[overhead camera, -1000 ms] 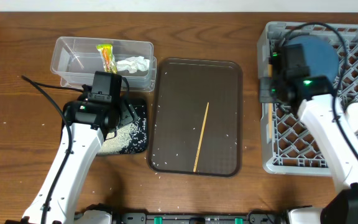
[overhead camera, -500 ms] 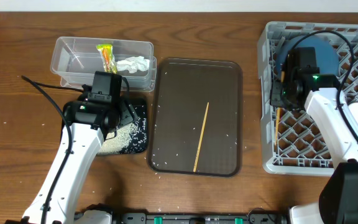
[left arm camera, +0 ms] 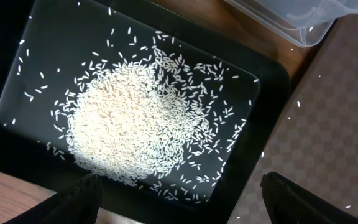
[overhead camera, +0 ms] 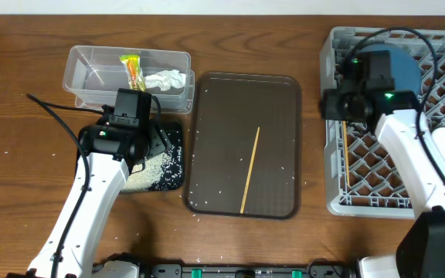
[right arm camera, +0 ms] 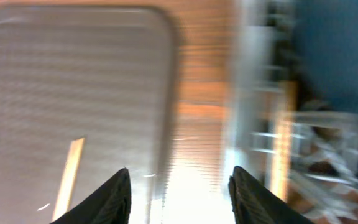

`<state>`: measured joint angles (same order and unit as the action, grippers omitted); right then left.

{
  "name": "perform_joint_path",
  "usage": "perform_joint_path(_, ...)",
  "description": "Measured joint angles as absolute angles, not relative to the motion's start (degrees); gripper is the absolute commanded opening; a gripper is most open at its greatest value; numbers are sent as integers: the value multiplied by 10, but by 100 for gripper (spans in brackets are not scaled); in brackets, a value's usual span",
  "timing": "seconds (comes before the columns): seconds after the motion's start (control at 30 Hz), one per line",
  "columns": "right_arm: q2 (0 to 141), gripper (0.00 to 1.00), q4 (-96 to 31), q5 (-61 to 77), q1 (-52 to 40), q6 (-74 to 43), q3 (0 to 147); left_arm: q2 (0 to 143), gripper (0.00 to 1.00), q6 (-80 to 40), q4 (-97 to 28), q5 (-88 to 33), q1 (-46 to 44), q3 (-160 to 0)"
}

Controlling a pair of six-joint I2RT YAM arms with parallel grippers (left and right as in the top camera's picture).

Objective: Sort waste into correct bins and load items into the dishwasher rack
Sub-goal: 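Grasp the second chopstick on the brown tray with the right gripper, then carry the second chopstick into the rack and release it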

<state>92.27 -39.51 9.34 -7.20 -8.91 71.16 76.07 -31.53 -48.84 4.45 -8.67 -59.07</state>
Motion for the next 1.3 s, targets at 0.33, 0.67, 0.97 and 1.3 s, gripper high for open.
perform_joint_path(0.33,964,55,-401,138,-242,-92,707,761,85,-315,-488,44,-87,-591)
perform_joint_path(0.67,1104,50,-425,120,-354,-178,700,761,85,-315,-489,44,-87,-591)
perform_joint_path(0.97,1124,11,-437,81,-364,-242,713,761,85,-315,-489,44,-87,-591)
perform_joint_path(1.3,1130,1,-432,60,-326,-253,727,761,85,-315,-489,44,-87,-591)
